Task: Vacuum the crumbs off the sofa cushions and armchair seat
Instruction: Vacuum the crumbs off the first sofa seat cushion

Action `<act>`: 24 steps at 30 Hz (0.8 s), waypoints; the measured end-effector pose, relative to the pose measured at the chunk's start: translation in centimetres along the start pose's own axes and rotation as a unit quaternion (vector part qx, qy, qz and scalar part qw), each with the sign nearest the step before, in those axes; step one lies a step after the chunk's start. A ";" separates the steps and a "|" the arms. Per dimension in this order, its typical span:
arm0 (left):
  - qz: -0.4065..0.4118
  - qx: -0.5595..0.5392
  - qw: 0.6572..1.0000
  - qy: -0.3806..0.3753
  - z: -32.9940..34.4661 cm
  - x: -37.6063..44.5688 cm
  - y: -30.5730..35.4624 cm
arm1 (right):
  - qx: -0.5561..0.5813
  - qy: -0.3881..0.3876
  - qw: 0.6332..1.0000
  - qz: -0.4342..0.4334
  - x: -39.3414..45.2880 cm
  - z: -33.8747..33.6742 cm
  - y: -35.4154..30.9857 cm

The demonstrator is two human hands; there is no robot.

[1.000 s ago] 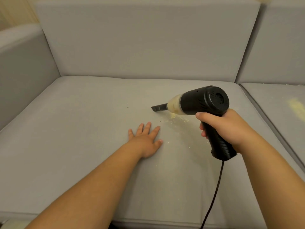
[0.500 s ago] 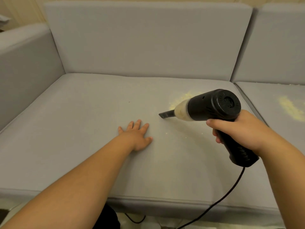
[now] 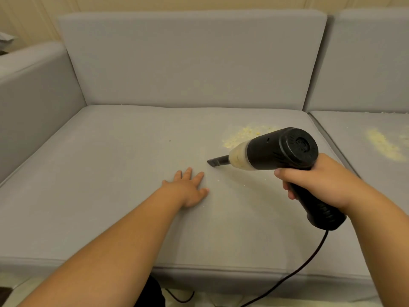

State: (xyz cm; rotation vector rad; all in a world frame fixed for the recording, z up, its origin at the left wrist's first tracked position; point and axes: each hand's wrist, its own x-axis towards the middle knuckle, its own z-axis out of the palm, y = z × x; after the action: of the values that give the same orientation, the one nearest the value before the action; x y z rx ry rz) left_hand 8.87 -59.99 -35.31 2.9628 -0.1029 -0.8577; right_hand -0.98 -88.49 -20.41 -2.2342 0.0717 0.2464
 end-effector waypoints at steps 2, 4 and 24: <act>0.005 0.005 1.000 0.004 0.1 0.2 0.5 | 0.024 0.017 0.999 0.015 0.3 -0.3 0.7; 0.017 0.017 1.000 0.014 0.2 0.4 1.0 | 0.031 0.051 0.998 0.031 0.9 -0.4 1.4; 0.087 0.019 0.993 0.079 0.5 5.0 2.6 | -0.012 0.076 0.997 0.031 5.8 -1.1 1.8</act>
State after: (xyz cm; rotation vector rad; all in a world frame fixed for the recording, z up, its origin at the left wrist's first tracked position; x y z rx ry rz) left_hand 12.69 -63.03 -38.20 2.9863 -0.3660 -0.6056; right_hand 4.60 -90.30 -22.29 -2.2741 0.2210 0.1115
